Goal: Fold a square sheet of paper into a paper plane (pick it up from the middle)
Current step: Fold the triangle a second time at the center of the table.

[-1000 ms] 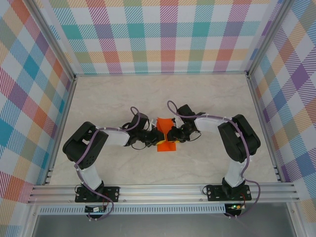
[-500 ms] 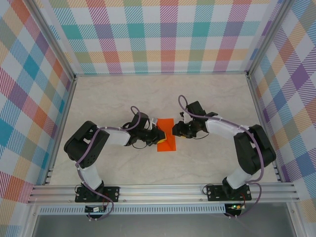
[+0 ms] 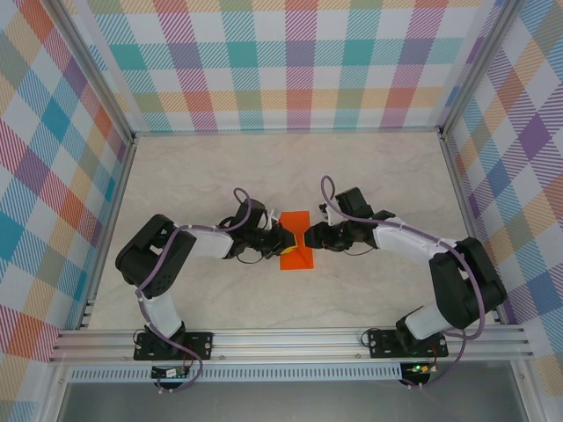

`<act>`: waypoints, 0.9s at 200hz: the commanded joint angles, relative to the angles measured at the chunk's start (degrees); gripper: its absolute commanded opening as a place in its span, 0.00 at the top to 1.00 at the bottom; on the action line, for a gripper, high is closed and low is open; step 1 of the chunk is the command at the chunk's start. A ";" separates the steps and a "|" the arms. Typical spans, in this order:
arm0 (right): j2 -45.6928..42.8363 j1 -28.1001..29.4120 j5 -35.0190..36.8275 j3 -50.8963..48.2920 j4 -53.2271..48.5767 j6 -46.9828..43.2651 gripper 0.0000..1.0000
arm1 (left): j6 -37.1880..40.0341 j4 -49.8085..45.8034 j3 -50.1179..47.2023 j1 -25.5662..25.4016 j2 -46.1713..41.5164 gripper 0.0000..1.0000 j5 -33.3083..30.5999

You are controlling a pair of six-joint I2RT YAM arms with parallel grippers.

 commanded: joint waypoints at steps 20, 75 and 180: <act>2.45 0.49 -2.71 2.08 1.45 -1.80 0.68 | 0.12 0.30 1.37 -0.48 0.36 0.90 -0.51; 5.25 0.51 3.28 4.57 0.36 -3.63 0.95 | 0.55 0.95 1.12 -0.44 -1.68 0.92 -0.20; 11.77 0.38 4.46 7.72 -1.68 -5.76 0.94 | 1.36 -0.75 3.77 -0.87 -0.81 0.92 -1.15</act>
